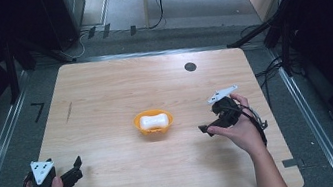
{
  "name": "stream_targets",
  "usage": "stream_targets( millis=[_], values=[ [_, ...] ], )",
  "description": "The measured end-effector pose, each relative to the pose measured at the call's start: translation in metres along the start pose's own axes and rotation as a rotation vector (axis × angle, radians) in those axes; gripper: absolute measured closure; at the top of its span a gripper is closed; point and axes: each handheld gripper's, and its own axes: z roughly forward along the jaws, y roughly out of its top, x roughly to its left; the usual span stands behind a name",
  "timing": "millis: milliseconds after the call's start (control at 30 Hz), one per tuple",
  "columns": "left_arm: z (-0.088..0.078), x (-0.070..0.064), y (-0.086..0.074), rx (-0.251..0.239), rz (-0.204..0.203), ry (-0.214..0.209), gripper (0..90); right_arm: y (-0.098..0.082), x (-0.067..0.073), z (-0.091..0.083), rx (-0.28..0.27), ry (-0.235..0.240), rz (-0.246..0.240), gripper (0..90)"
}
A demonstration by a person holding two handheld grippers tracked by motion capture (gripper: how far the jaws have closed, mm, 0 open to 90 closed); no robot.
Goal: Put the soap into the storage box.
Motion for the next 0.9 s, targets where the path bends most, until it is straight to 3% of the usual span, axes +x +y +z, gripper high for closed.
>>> stream_targets(
  millis=[900],
  values=[
    [0.0,0.0,0.0,-0.002,0.008,0.001,8.2,-0.055,-0.007,-0.02,-0.041,-0.058,0.074,0.0]
  ],
)
